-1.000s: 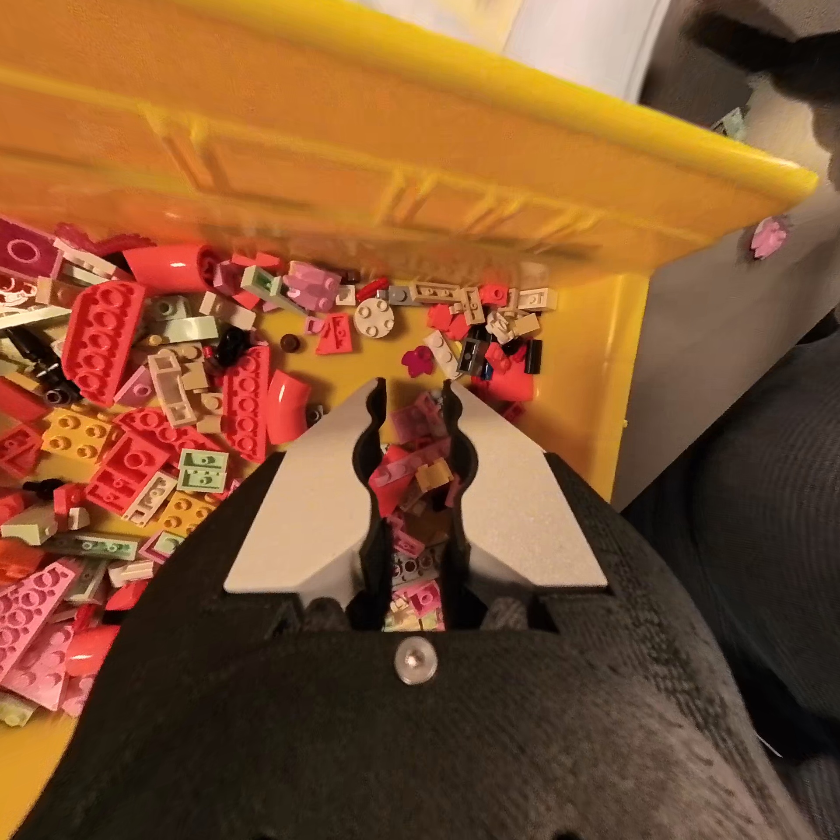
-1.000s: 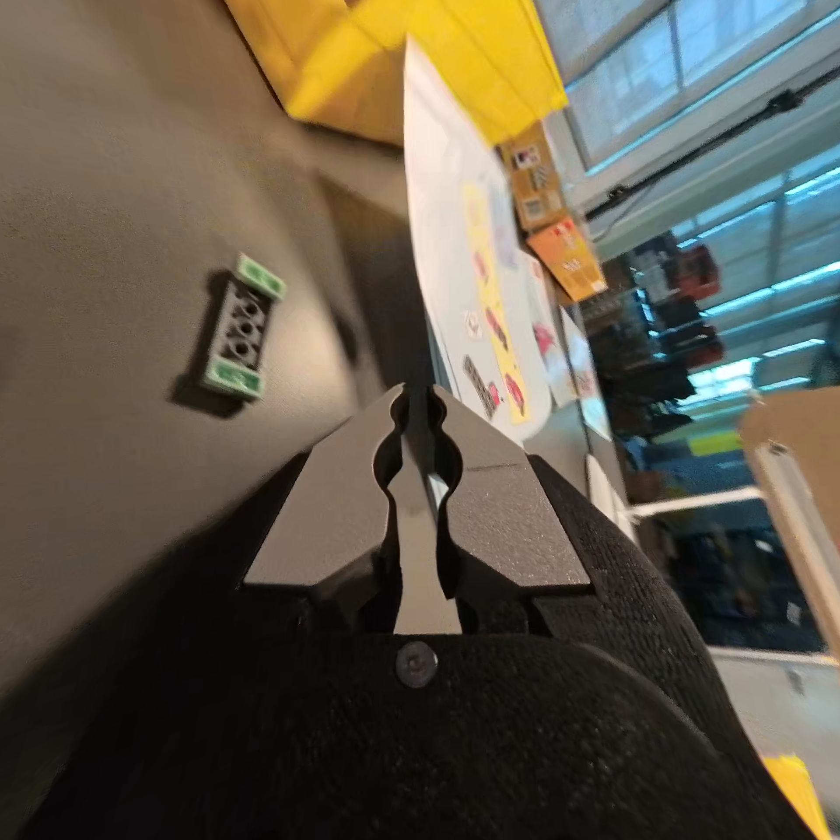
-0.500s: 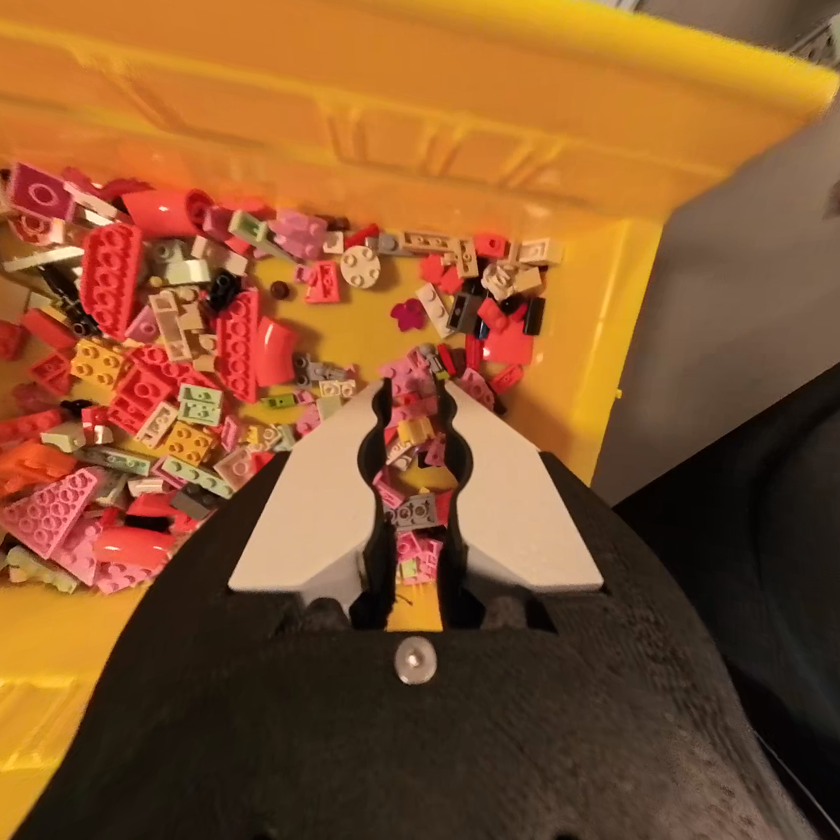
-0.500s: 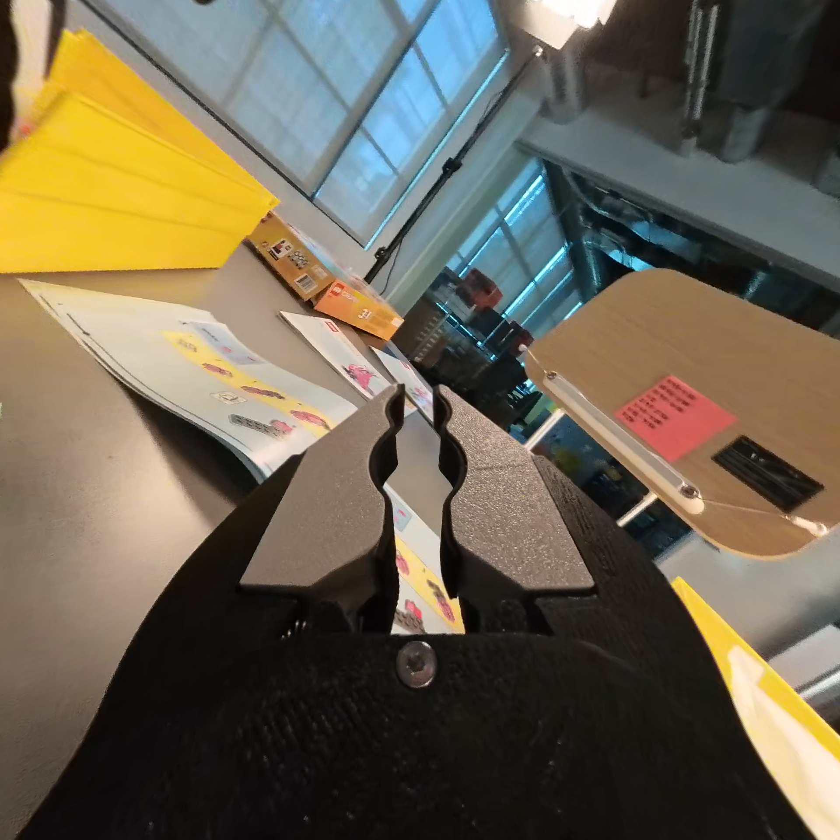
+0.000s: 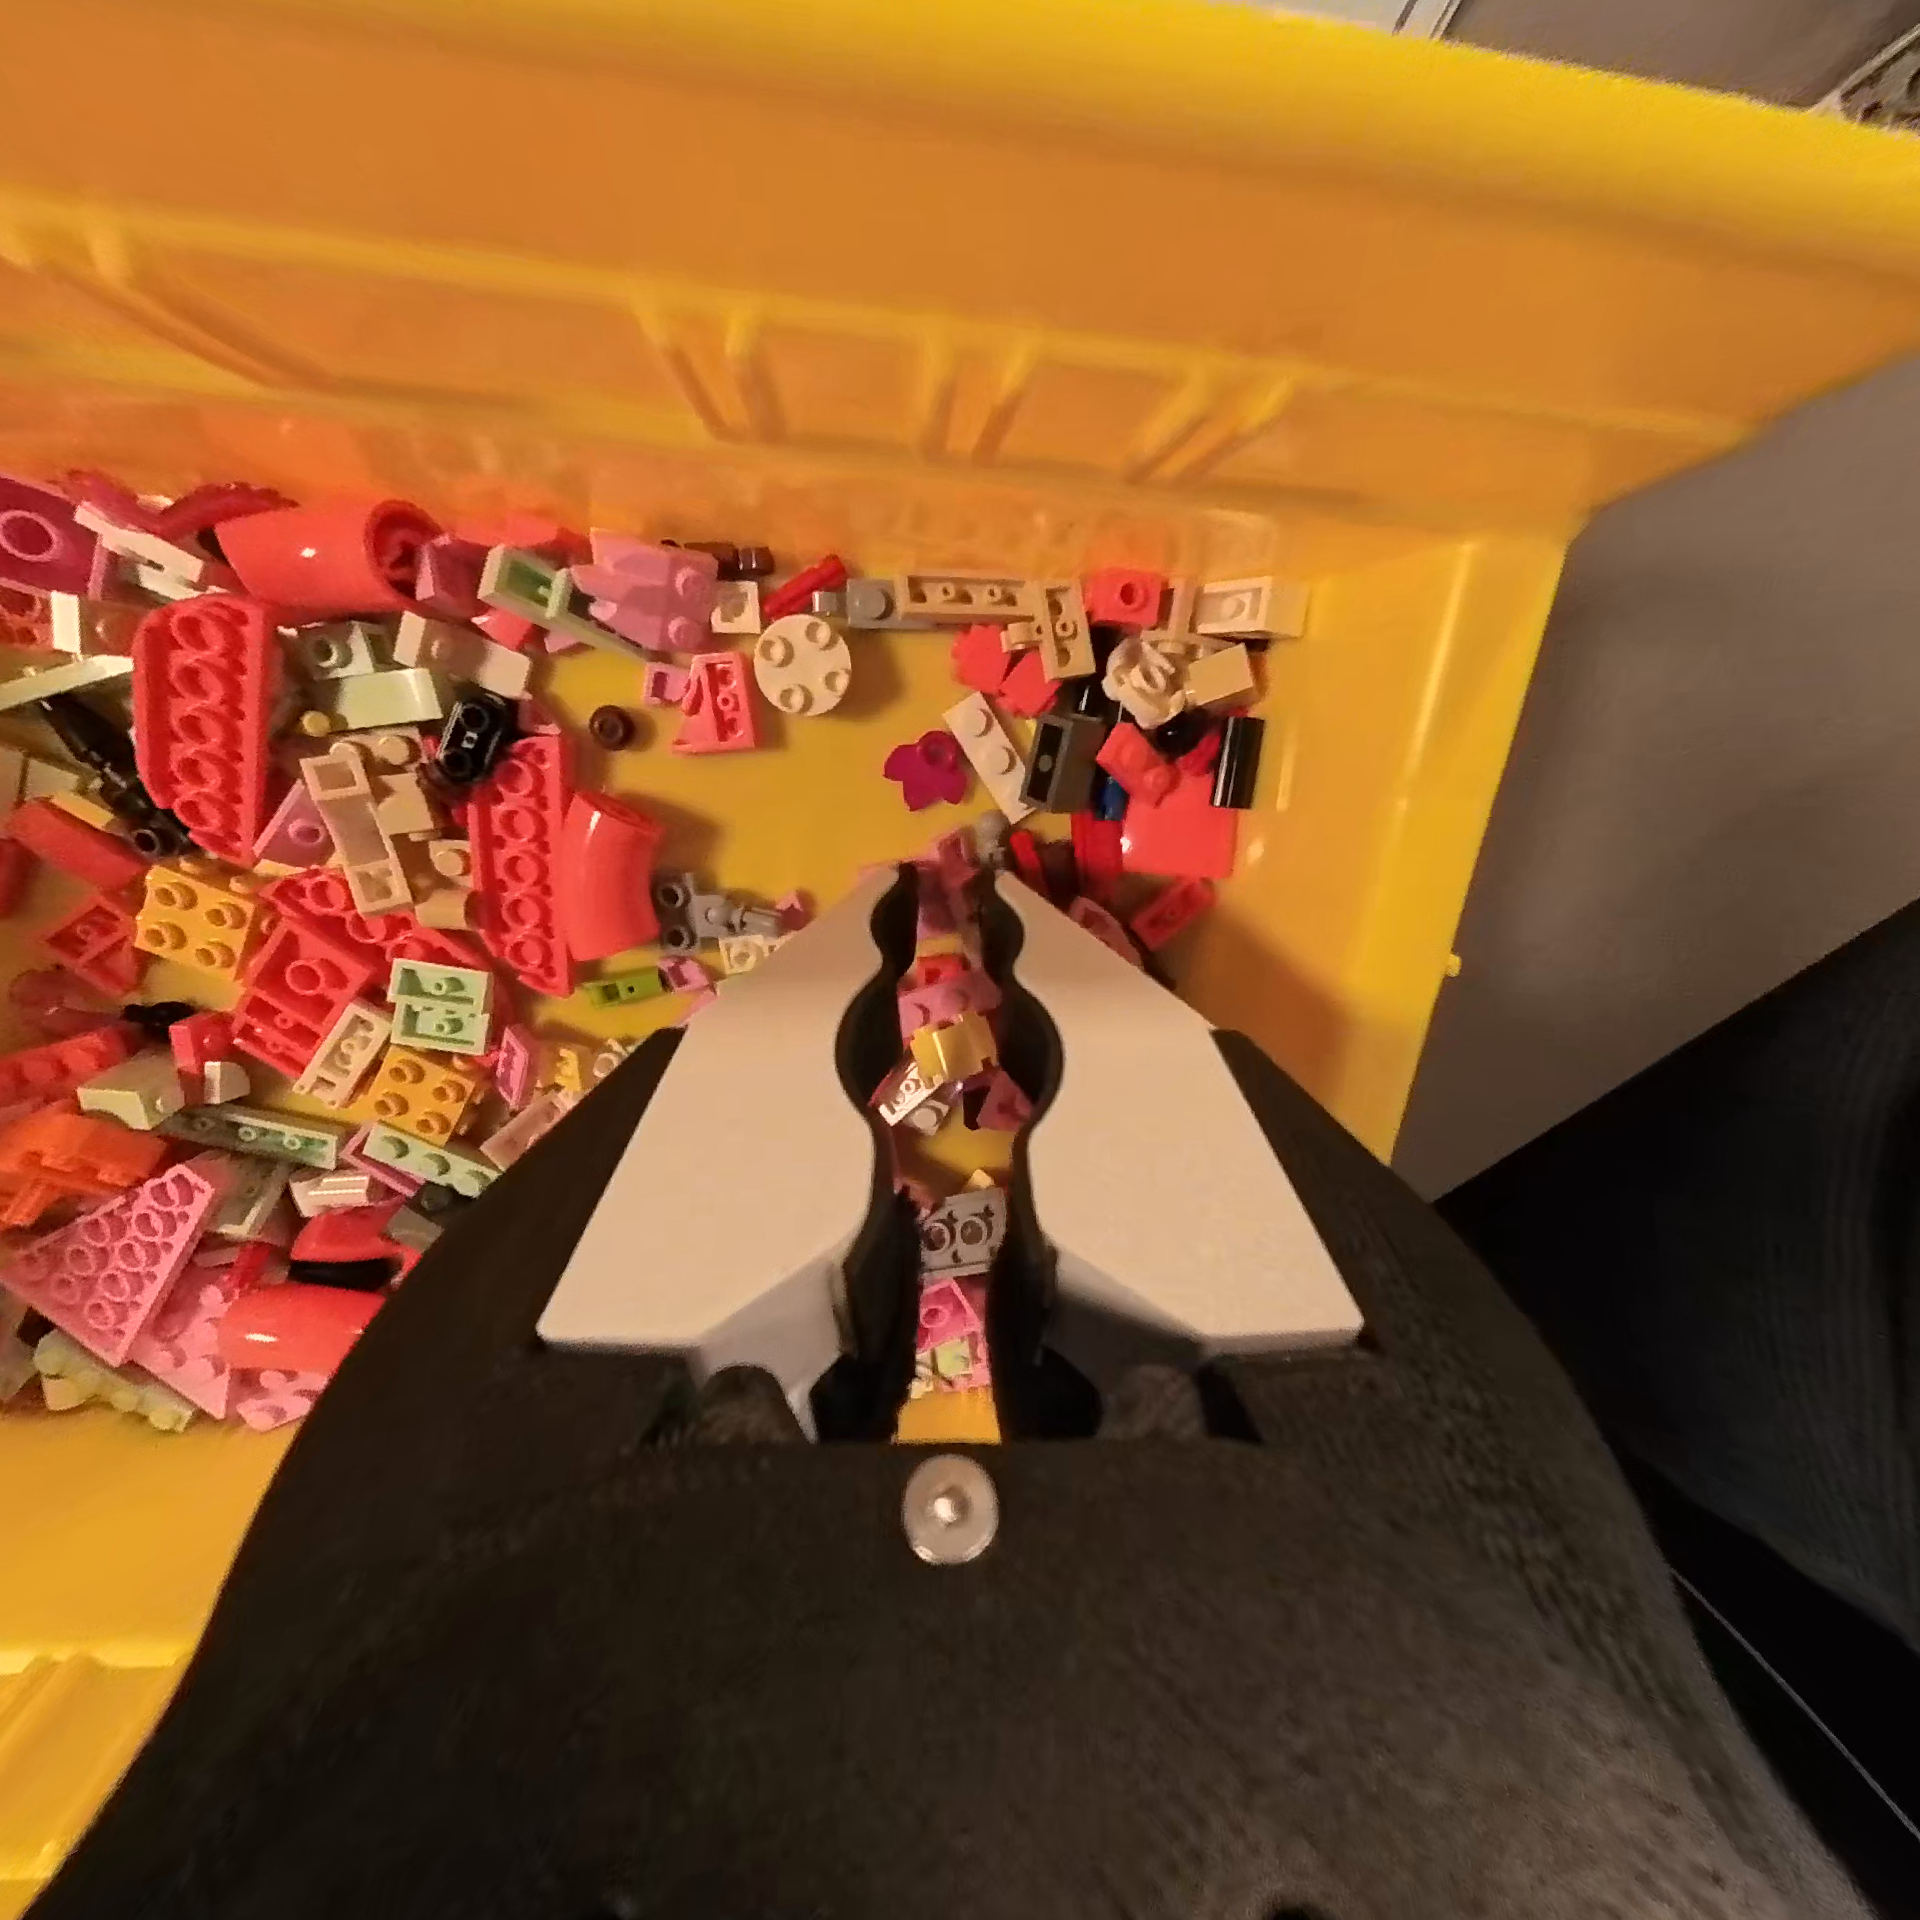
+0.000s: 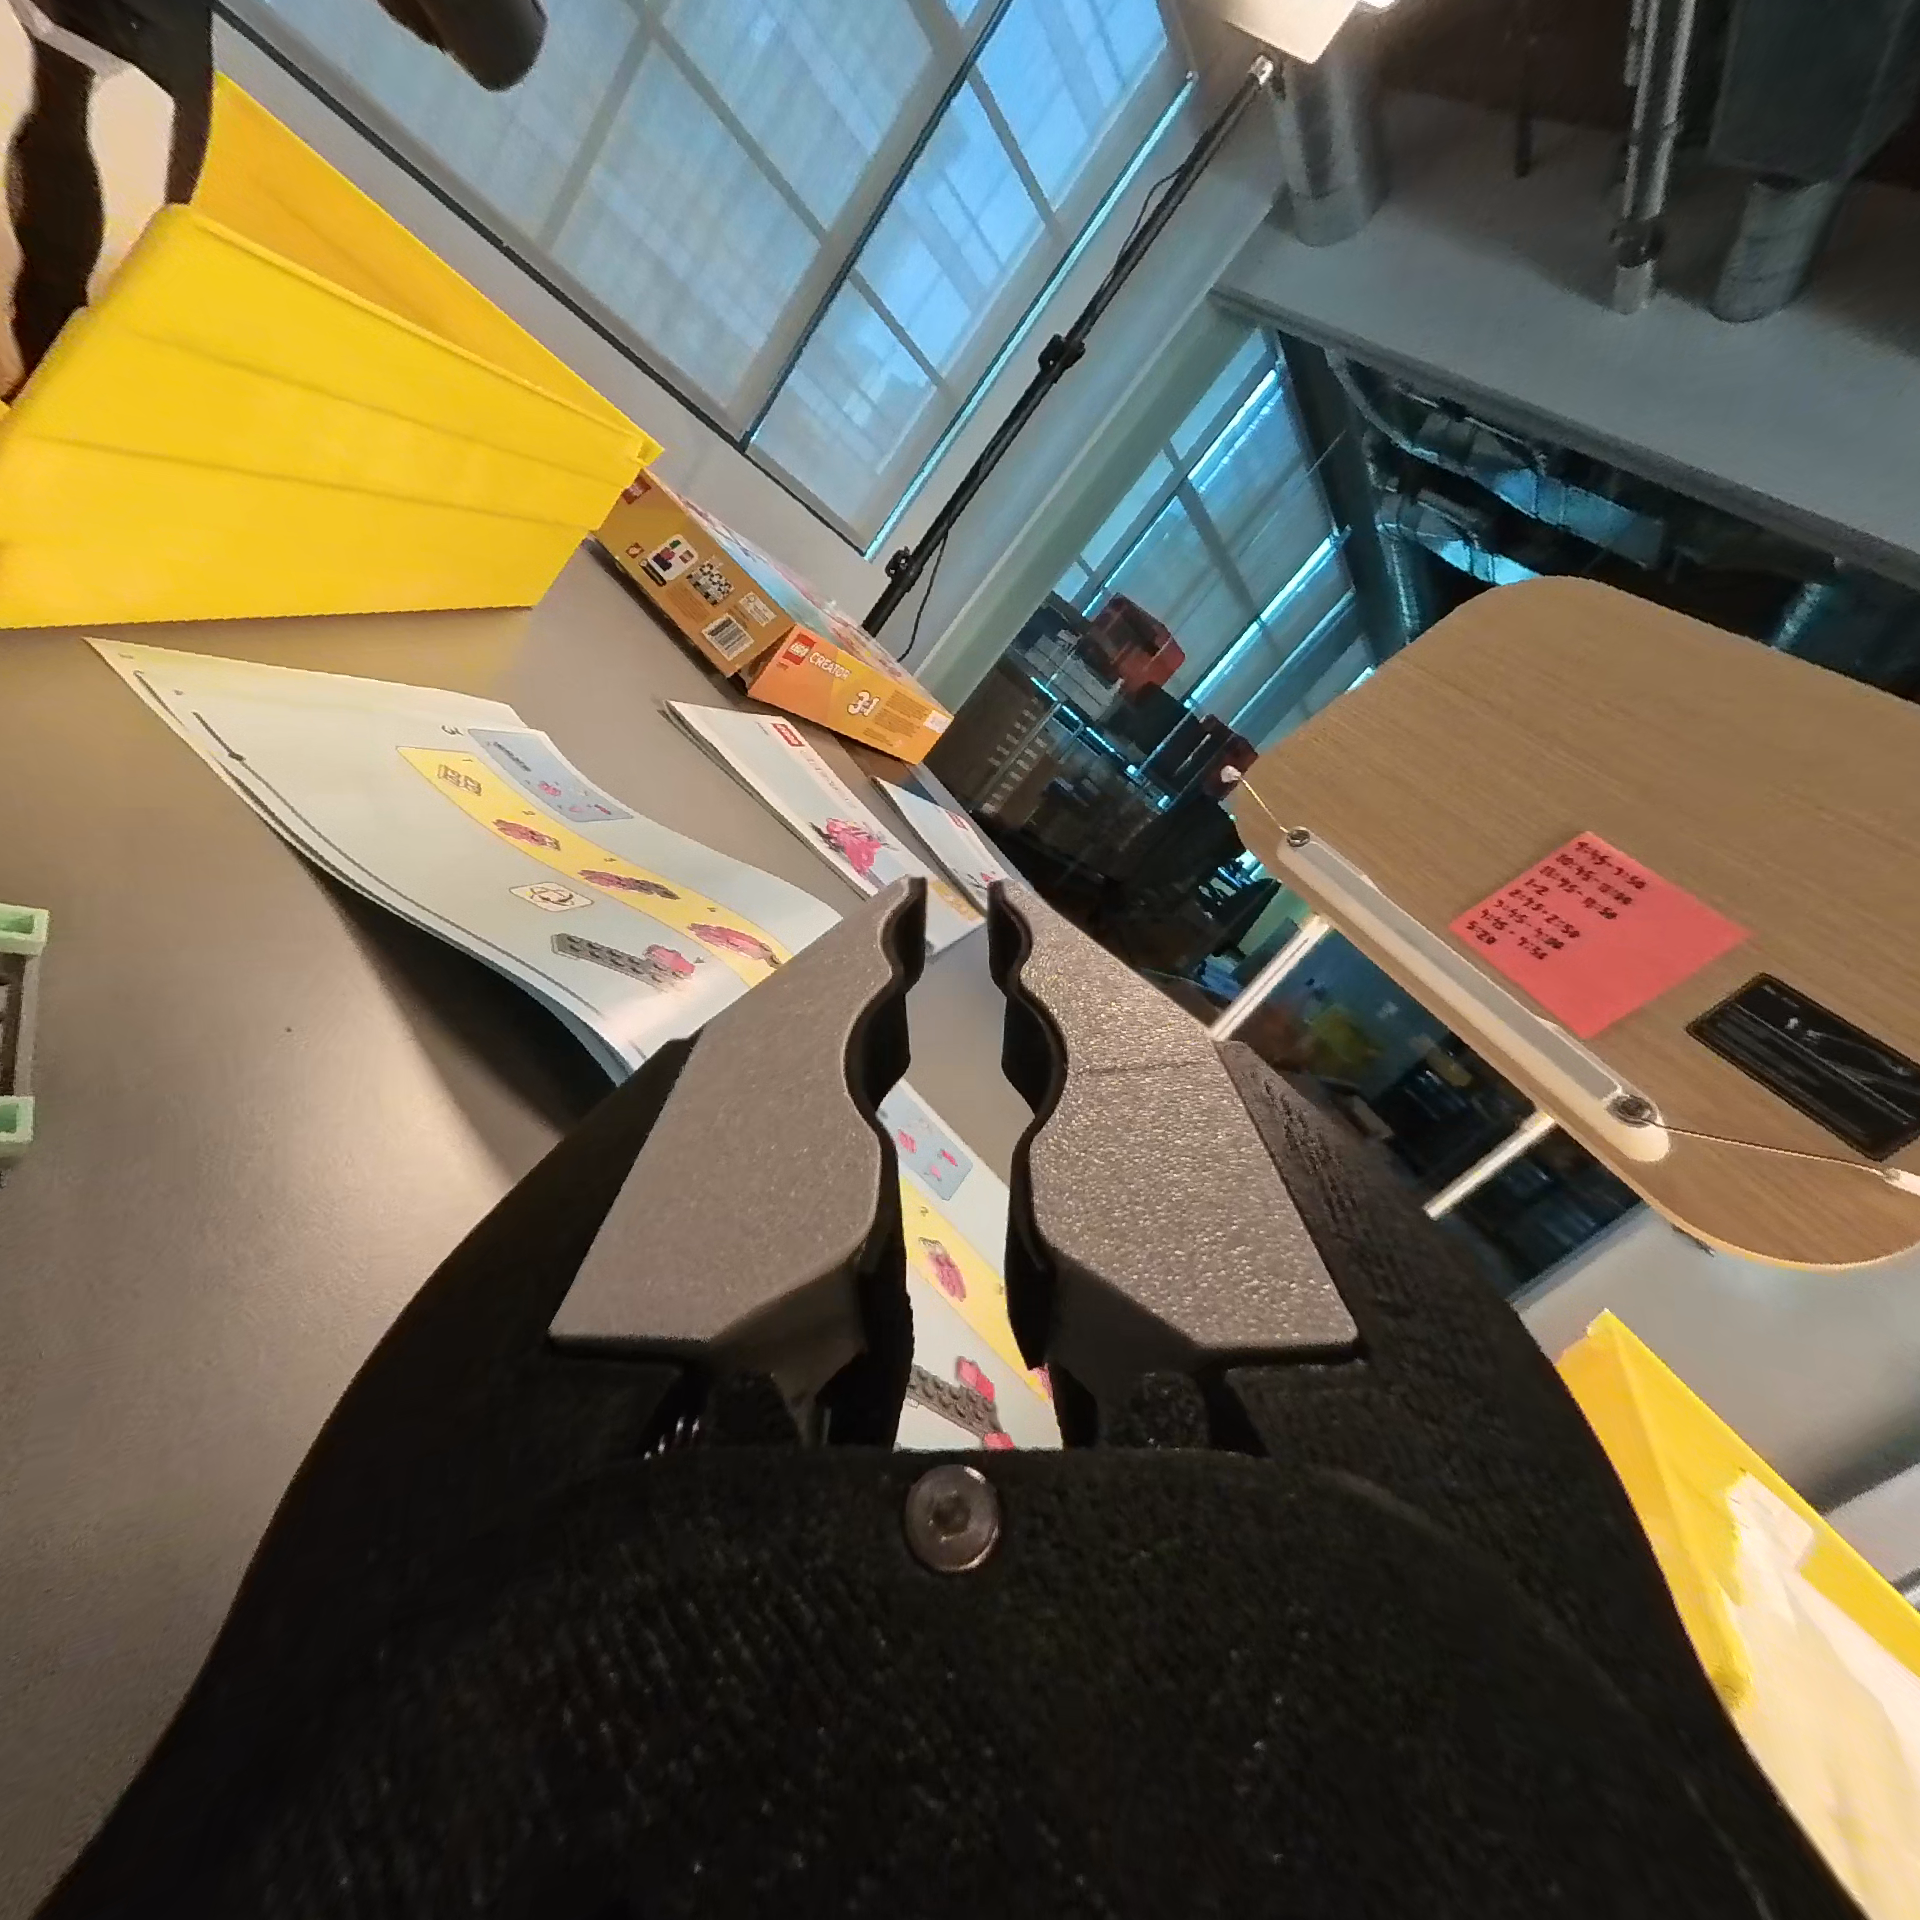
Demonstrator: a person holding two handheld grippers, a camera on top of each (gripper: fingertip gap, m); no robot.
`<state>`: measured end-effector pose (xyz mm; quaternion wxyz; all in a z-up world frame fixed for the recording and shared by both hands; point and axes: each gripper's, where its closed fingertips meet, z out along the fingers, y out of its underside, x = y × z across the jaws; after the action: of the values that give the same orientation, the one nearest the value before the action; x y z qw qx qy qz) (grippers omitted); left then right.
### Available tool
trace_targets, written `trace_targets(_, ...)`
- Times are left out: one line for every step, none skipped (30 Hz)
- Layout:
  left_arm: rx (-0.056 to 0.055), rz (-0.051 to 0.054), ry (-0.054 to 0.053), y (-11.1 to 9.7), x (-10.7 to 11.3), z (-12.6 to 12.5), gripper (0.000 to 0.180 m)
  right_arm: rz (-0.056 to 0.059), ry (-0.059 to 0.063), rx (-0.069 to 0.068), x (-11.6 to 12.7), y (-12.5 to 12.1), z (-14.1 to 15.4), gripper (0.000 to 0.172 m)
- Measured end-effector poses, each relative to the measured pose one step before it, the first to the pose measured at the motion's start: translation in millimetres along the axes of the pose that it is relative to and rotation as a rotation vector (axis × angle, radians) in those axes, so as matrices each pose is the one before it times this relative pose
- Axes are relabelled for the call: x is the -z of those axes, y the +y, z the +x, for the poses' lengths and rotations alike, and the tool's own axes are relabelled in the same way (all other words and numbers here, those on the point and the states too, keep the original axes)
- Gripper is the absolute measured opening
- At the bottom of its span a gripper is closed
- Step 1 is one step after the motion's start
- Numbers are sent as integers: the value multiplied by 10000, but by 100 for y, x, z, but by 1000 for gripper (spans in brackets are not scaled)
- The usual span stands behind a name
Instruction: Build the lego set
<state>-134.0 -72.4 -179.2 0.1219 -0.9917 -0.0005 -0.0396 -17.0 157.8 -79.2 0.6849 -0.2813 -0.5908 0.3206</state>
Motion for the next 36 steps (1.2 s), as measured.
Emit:
trace_targets(-4,-26,-2,-9,-5,13,10,-12,-47,29,-17,11,-105,9)
trace_targets(-28,-21,35,-39,-5,68,12,-11,-37,40,-8,-5,-99,9)
trace_targets(-77,11,37,-117,-20,98,13,-12,-40,44,-16,-2,-114,9)
trace_targets(-81,26,20,-158,-37,80,15,-21,-36,49,-19,13,-106,9)
trace_targets(-81,16,25,-174,-36,65,17,-31,-35,59,-22,27,-112,9)
trace_targets(-83,-4,10,-132,-39,40,18,-24,-33,68,-17,23,-94,9)
trace_targets(-54,-37,-31,-51,-22,-68,17,-13,-25,57,-15,6,-90,9)
trace_targets(19,-51,-11,0,2,-58,16,-21,-16,41,-12,21,-53,9)
trace_targets(62,-41,7,10,-4,-71,15,-27,-2,29,-8,42,-13,9)
trace_targets(54,-23,-21,43,-1,-123,12,-15,6,20,3,23,-7,9)
trace_targets(34,-31,32,74,-2,-53,9,-6,-1,7,15,14,-2,9)
trace_targets(39,19,83,19,28,28,8,-8,-9,0,6,18,-5,9)
trace_targets(8,-13,101,70,20,58,8,-5,-8,1,4,7,-11,9)
trace_targets(-19,-5,67,61,43,25,7,-1,0,9,2,2,-7,9)
trace_targets(-23,-8,13,77,37,-54,6,-6,-2,14,-5,10,-8,8)
trace_targets(-26,22,-45,48,48,-114,5,-14,-3,15,-18,29,-16,8)
trace_targets(-45,64,-246,11,95,-350,5,-9,6,13,-12,22,9,8)
trace_targets(-112,107,-307,-34,149,-386,5,2,3,2,0,5,-1,8)
trace_targets(-177,178,-296,-126,237,-304,4,-3,5,-3,1,4,19,8)
trace_targets(-173,277,-333,-282,335,-298,4,-7,16,1,6,23,23,8)
trace_targets(-173,312,-309,-368,434,-210,3,-4,19,8,3,13,39,8)
trace_targets(-244,406,-376,-557,528,-217,3,-2,6,4,2,10,5,8)
trace_targets(-339,499,-458,-751,619,-225,3,-2,-4,-2,-9,10,0,8)
trace_targets(-382,498,-496,-833,655,-161,3,-1,5,2,-9,2,8,8)
trace_targets(-386,463,-568,-885,698,-156,3,-3,10,0,-7,12,6,8)
trace_targets(-400,436,-609,-943,709,-127,3,-2,25,-17,10,14,53,8)
trace_targets(-389,425,-594,-1003,722,-33,3,9,49,-43,19,-4,112,8)
trace_targets(-332,472,-571,-1147,713,46,3,16,66,-68,29,-18,162,8)
trace_targets(-254,526,-423,-1257,658,290,3,9,87,-79,43,11,208,7)
trace_targets(-111,610,-292,-1420,565,520,3,6,99,-77,44,21,234,7)
trace_targets(7,688,-87,-1530,436,870,3,-4,114,-74,40,34,257,7)
trace_targets(139,811,189,-1707,297,1342,3,-9,112,-72,41,26,254,7)
trace_targets(411,1051,546,-2056,184,1887,3,-9,94,-69,33,48,211,7)
trace_targets(624,1172,902,-2156,-37,2424,3,-14,78,-64,16,49,184,6)
trace_targets(584,967,932,-1614,-474,2472,3,-24,75,-58,13,57,174,6)
trace_targets(337,552,656,-678,-901,1932,3,-26,70,-52,5,68,164,6)
